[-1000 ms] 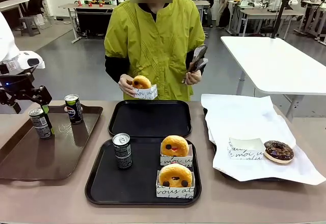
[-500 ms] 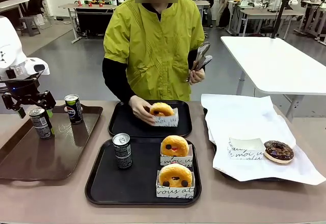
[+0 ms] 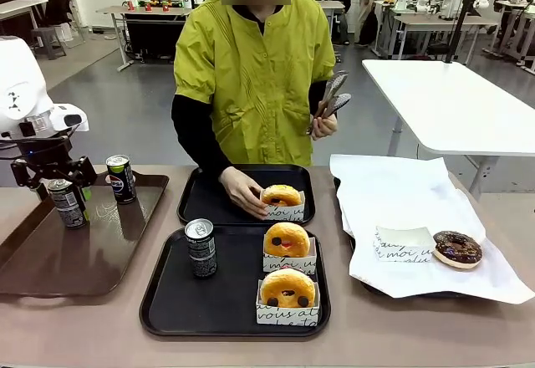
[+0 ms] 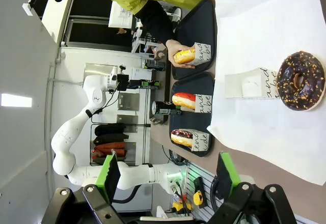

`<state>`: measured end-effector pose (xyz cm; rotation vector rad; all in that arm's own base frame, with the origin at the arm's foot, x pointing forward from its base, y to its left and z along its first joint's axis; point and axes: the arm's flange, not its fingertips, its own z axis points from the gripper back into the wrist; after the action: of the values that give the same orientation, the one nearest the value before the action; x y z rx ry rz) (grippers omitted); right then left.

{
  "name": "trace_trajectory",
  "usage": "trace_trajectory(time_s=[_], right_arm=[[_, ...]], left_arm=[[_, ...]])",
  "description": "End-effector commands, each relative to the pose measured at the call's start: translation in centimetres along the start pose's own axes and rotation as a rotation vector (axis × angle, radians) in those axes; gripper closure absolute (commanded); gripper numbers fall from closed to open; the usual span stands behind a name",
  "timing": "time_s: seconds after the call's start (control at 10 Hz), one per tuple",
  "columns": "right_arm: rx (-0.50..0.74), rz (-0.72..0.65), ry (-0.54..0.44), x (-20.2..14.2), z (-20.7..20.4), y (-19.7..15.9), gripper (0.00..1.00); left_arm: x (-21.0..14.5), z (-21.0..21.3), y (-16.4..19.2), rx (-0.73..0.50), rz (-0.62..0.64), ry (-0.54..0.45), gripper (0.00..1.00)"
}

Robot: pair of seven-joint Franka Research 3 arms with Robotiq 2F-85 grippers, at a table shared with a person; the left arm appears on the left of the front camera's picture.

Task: Set up donuts and drinks on trays.
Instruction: Pick up one Pepsi coke from the Handle tray and place it on the Flat Tray without a Pepsi coke.

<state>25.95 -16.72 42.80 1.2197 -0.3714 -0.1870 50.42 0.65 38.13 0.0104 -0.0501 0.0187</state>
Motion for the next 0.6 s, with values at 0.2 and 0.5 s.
trace_trajectory(time_s=[0.2, 0.5], right_arm=[[0.016, 0.013, -0.007, 0.1, 0.0, -0.1, 0.00], [0.016, 0.013, -0.007, 0.1, 0.0, -0.1, 0.00]], left_arm=[[1.6, -1.0, -0.5, 0.010, 0.015, -0.004, 0.00], [1.9, -1.5, 0.4, -0.012, 0.030, 0.009, 0.00]])
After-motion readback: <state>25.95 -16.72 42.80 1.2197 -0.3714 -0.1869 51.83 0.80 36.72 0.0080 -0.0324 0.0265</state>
